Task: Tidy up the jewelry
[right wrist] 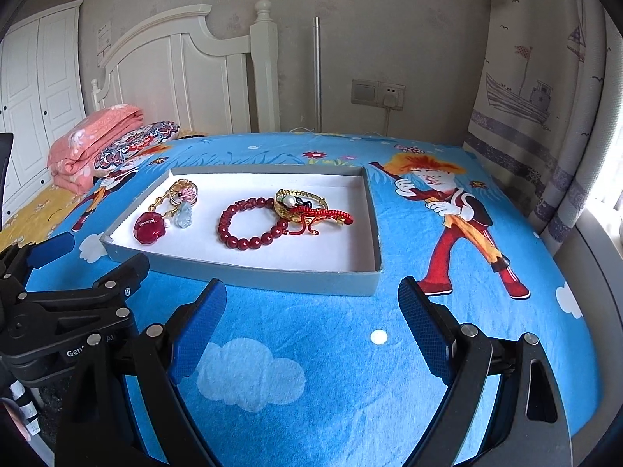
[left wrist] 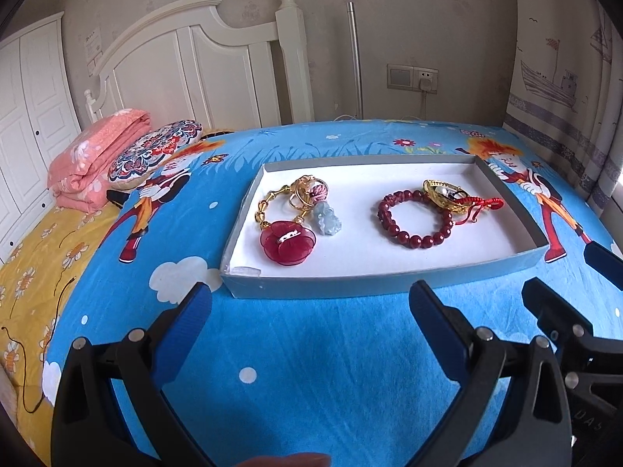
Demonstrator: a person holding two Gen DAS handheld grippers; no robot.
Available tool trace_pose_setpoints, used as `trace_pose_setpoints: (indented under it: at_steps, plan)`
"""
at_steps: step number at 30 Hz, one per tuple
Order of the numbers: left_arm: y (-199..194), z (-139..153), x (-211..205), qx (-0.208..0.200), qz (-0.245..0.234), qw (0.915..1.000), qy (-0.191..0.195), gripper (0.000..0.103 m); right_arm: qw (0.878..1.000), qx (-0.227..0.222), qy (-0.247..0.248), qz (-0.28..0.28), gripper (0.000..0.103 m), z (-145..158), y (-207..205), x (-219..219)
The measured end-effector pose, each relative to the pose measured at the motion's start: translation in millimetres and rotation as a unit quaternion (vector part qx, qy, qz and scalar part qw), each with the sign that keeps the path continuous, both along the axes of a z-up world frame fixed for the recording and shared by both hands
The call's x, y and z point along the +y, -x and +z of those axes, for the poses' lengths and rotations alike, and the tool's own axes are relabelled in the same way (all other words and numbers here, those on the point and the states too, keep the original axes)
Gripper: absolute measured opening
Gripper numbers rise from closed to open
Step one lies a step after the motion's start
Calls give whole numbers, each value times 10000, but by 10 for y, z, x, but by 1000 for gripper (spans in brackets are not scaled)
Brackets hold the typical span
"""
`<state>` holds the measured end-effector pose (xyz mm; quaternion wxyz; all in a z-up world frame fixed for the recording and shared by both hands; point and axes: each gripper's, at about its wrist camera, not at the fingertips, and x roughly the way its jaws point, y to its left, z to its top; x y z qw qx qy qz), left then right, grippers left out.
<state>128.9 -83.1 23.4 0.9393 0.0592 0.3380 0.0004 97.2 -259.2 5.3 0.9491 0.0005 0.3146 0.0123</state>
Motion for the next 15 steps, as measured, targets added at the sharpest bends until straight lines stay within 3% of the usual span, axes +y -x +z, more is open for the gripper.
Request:
trace_pose_setpoints:
  at_steps: [15]
  plan:
    - [8,-2,74,-254,140,9995,78,98,9991,-418,-18,-2,84,-18,133,-7]
